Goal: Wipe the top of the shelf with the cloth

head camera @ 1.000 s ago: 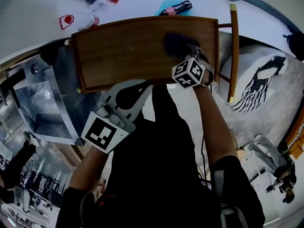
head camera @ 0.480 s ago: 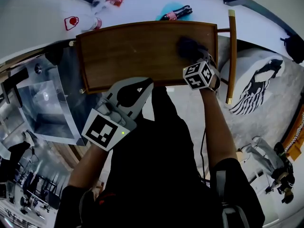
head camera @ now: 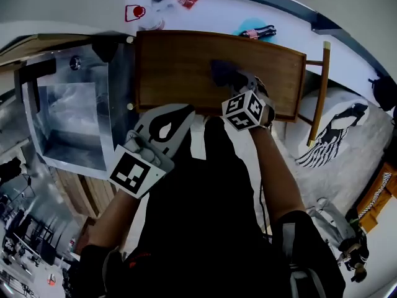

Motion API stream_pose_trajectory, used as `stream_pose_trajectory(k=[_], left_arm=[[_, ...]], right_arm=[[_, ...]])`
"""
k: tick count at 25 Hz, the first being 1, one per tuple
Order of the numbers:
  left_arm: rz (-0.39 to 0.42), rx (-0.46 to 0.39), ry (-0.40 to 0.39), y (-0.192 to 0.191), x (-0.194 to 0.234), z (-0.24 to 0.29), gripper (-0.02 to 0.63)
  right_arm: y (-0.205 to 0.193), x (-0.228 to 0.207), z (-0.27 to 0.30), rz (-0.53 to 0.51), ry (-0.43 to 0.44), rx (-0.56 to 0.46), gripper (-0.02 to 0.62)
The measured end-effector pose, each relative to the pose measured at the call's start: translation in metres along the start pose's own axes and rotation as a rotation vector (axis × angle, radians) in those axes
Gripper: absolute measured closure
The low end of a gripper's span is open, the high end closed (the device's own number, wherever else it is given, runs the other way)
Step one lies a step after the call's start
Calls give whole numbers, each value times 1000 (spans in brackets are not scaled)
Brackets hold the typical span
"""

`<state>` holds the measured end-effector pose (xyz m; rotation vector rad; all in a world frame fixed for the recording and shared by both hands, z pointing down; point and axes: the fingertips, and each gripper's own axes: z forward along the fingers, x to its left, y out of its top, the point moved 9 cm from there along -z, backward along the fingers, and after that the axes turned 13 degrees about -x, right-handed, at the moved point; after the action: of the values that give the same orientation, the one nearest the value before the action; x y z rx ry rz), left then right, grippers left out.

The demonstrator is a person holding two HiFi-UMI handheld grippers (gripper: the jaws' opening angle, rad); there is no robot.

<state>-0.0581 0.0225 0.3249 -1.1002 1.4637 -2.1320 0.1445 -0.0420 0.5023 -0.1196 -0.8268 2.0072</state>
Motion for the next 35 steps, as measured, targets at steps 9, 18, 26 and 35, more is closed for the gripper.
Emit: stream_pose_trajectory(k=[9,18,26,35], left_arm=[[-12,-36,107,7,35,-85,583],[-44,-57,151,0,48,-137,583],[-62,-62,166,-7,57,-153,583],[-55,-42,134,-10,51,-134,583]], right_arm=[[102,111,41,-143,213,-100,555],[129,191,74,-259,340,-80,555],[122,209,87,-286,361,-39,555],[112,204,83,-263,358,-43,555]])
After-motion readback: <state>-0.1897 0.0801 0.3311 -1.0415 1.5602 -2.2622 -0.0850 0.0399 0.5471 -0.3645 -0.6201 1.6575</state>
